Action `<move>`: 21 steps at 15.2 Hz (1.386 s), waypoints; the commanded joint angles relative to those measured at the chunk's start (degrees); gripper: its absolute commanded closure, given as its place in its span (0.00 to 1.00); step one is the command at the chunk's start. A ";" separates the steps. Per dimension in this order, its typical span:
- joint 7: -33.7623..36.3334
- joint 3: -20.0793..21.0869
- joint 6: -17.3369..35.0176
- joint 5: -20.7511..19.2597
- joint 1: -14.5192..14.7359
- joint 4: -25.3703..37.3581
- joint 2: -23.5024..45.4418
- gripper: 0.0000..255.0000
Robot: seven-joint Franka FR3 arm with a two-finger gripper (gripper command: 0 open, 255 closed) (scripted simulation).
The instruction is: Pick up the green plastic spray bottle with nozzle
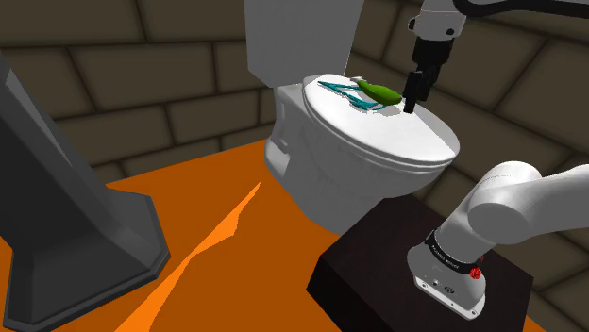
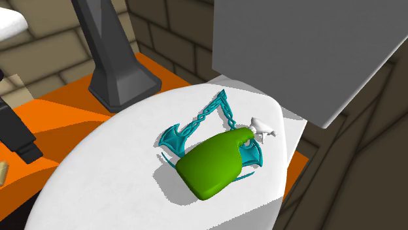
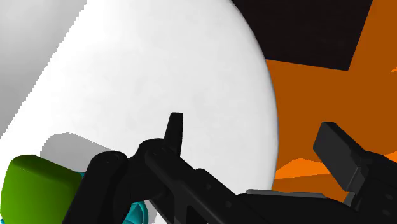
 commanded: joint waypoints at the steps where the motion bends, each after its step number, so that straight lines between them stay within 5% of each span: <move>1: 0.00 0.00 0.00 0.00 0.00 0.00 0.00 0.00; 12: -7.44 -9.64 18.00 -3.08 -2.68 4.60 14.96 0.00; 21: -15.12 -16.85 29.09 0.77 -3.57 14.65 30.51 0.00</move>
